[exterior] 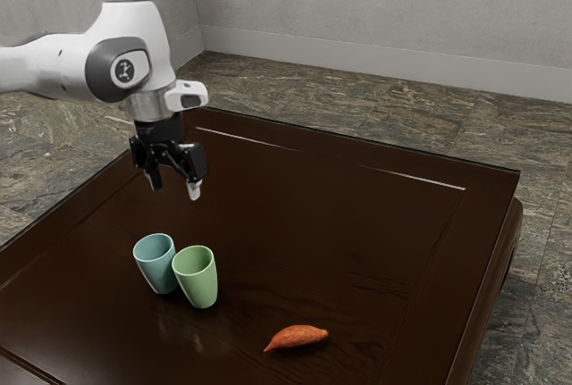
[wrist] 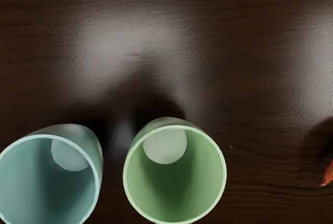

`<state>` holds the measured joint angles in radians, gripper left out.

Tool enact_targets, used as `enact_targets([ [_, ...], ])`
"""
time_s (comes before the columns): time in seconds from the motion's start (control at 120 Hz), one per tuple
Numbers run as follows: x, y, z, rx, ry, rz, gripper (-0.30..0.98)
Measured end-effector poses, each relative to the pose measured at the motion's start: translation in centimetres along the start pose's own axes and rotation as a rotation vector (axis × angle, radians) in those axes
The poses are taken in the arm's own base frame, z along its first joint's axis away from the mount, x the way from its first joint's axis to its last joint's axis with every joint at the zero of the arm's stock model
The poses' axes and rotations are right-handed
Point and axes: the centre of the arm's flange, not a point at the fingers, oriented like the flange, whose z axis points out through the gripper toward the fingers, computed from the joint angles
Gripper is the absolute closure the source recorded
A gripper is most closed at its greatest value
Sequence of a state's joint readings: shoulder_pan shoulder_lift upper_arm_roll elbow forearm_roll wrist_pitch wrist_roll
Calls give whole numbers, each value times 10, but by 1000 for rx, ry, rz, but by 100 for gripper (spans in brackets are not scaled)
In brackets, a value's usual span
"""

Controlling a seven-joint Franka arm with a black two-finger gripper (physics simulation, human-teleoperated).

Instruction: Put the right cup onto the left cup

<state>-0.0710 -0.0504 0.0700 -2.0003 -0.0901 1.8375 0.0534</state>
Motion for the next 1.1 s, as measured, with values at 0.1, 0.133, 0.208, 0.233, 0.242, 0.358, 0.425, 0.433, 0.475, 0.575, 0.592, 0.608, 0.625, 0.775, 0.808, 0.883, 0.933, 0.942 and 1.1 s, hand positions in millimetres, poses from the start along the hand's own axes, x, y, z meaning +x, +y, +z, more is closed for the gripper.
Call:
enact_targets([
  [0.1,-2,16,20,-19,4,7,1],
  [0.133,-3,26,28,-26,4,15,2],
  [0.208,-6,48,45,-45,2,32,3],
  [0.233,-7,55,51,-51,2,36,4],
  [0.242,-8,57,53,-53,1,37,4],
  [0.358,-12,66,71,-76,11,18,6],
  [0.425,-13,62,73,-82,28,-11,7],
  [0.433,-13,61,73,-83,30,-15,7],
  [0.475,-13,59,74,-85,39,-29,7],
  [0.575,-14,63,75,-81,54,-45,9],
  [0.592,-15,64,76,-80,55,-47,9],
  [0.608,-15,66,76,-79,57,-48,10],
  [0.625,-16,67,77,-78,58,-51,10],
  [0.775,-19,64,87,-87,50,-109,12],
  [0.808,-21,61,90,-87,49,-126,13],
  [0.883,-22,59,95,-88,46,-152,14],
  [0.933,-22,58,97,-87,46,-168,15],
  [0.942,-22,57,98,-87,46,-171,15],
  [1.1,-21,49,104,-97,46,-220,18],
])
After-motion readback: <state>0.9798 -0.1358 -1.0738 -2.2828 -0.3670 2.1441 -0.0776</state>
